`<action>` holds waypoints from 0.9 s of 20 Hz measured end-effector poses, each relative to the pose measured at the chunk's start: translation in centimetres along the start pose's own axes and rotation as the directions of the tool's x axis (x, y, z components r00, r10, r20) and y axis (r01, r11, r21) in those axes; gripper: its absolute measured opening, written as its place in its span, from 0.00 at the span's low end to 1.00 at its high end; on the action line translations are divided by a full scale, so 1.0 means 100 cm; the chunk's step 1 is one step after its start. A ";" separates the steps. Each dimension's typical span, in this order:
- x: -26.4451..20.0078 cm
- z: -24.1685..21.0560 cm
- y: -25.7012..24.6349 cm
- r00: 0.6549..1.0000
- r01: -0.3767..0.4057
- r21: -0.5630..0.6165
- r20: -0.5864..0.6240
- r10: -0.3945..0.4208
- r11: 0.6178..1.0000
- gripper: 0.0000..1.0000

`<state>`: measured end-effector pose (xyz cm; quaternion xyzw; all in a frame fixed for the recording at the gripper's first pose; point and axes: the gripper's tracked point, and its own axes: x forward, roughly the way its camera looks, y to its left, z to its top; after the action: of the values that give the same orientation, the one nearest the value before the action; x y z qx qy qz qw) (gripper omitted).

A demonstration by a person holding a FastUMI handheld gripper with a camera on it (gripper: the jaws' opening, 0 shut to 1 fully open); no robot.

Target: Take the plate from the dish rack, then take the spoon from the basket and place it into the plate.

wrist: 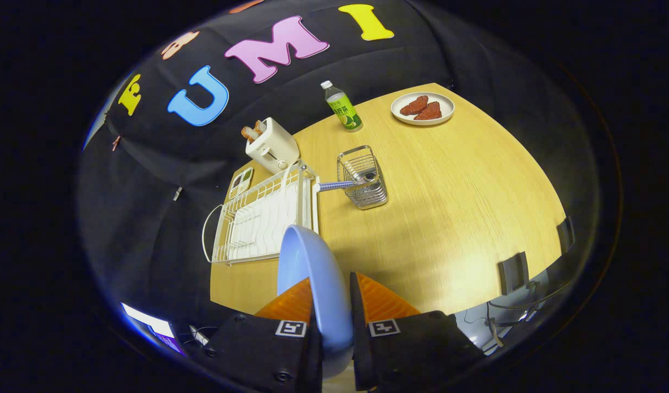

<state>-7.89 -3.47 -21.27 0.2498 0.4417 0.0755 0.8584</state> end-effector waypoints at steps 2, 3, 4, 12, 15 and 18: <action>0.021 0.008 -0.026 1.000 0.005 -0.006 -0.012 -0.005 1.000 0.27; 0.032 0.013 -0.040 1.000 0.016 -0.006 -0.023 -0.016 1.000 0.27; 0.042 0.017 -0.051 0.999 0.023 -0.005 -0.035 -0.023 1.000 0.27; 0.094 0.014 -0.090 0.989 -0.041 -0.080 -0.143 0.029 0.996 0.28; 0.097 0.007 -0.094 0.981 -0.088 -0.074 -0.179 0.074 0.993 0.28; 0.098 0.019 -0.108 0.987 -0.076 -0.118 -0.150 0.057 0.990 0.34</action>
<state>-1.52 -10.04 -32.81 0.2047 0.4895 0.1494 0.8344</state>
